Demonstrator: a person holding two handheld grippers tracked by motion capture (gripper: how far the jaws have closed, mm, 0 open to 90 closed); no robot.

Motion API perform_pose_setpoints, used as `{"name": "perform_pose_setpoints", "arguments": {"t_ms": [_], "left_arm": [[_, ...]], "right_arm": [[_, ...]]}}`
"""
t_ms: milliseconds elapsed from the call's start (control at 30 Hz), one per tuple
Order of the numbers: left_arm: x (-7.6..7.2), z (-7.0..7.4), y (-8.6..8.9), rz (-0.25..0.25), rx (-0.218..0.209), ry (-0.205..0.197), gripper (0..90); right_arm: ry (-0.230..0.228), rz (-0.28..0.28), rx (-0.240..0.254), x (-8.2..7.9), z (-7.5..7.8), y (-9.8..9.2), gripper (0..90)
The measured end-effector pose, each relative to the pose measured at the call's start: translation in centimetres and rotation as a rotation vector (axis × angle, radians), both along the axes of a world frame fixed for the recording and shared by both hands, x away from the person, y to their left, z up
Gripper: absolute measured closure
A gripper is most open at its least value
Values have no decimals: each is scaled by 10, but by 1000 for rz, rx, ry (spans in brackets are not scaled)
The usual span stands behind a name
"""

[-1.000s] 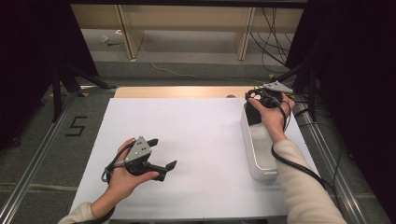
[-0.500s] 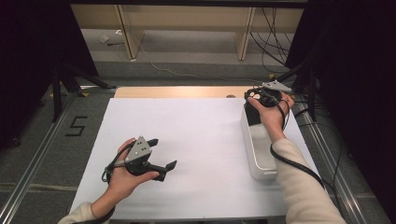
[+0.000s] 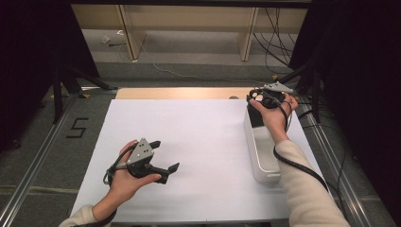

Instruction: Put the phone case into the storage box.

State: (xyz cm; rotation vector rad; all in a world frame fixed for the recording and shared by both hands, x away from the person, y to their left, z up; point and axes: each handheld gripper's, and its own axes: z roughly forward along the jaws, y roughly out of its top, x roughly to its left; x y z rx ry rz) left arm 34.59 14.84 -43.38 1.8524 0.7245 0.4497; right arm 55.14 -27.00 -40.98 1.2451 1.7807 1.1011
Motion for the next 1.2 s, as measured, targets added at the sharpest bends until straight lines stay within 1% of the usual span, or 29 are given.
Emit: {"name": "perform_pose_setpoints", "arguments": {"t_ms": [100, 200, 433, 600, 900, 1200], "left_arm": [[0, 0, 0, 1, -4, 4, 0], [0, 0, 0, -1, 0, 0, 0], [0, 0, 0, -1, 0, 0, 0], [0, 0, 0, -1, 0, 0, 0], [0, 0, 0, 2, -1, 0, 0], [0, 1, 0, 3, -2, -2, 0]], "right_arm": [[2, 5, 0, 0, 0, 0, 85], [7, 6, -3, 0, -1, 1, 66], [3, 6, -3, 1, -1, 0, 18], [-5, 3, 4, 1, -1, 0, 6], [-22, -4, 16, -2, 6, -1, 4], [-27, -14, 25, -9, 16, -1, 5]]}}
